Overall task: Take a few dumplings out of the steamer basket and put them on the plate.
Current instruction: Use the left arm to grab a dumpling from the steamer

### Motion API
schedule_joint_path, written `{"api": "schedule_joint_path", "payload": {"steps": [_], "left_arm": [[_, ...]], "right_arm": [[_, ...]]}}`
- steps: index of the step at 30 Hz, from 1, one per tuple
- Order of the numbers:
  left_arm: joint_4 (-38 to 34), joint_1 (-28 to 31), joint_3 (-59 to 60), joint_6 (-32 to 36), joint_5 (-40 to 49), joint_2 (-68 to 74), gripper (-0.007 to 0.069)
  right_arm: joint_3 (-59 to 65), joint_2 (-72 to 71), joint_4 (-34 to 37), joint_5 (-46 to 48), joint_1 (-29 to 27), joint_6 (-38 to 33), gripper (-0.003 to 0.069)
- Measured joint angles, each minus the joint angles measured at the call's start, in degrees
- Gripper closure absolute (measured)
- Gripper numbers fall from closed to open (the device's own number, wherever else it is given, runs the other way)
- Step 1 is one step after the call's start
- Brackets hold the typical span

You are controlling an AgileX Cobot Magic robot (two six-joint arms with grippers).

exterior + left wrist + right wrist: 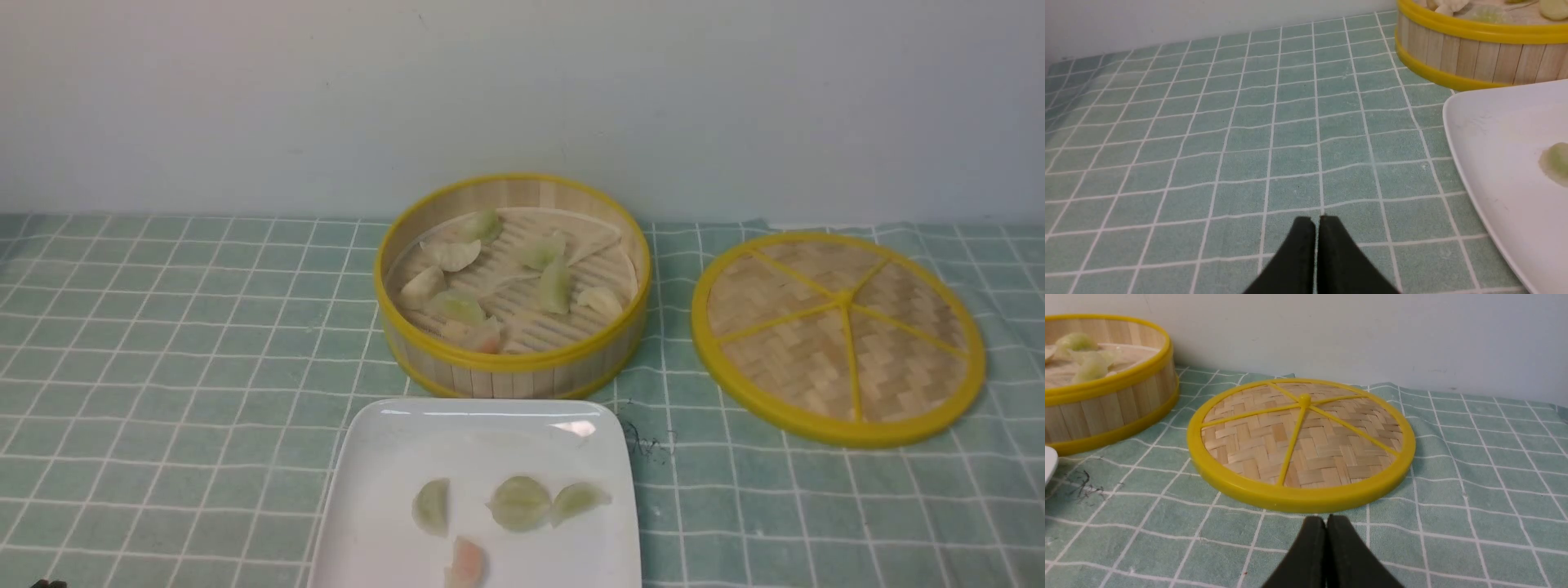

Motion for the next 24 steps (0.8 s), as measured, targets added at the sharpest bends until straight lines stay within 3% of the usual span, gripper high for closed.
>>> {"api": "schedule_joint_path", "payload": {"steps": [7, 14, 19, 22, 24], "left_arm": [[-1.67, 0.0, 0.06, -0.41, -1.23, 0.0, 0.0631], [-19.88, 0.0, 0.06, -6.89, -12.82, 0.0, 0.0631], [-33.75, 0.0, -0.24, -10.26, -32.18, 0.0, 0.0631], [-34.99, 0.0, -4.75, -11.29, -36.0, 0.0, 0.0631], [-30.77, 0.0, -11.69, -11.24, -32.28, 2.0, 0.0631]], "right_arm": [[0.0, 0.0, 0.0, 0.0, 0.0, 0.0, 0.0672], [0.0, 0.0, 0.0, 0.0, 0.0, 0.06, 0.0672], [0.0, 0.0, 0.0, 0.0, 0.0, 0.06, 0.0672], [0.0, 0.0, 0.0, 0.0, 0.0, 0.06, 0.0672], [0.0, 0.0, 0.0, 0.0, 0.0, 0.06, 0.0672]]}}
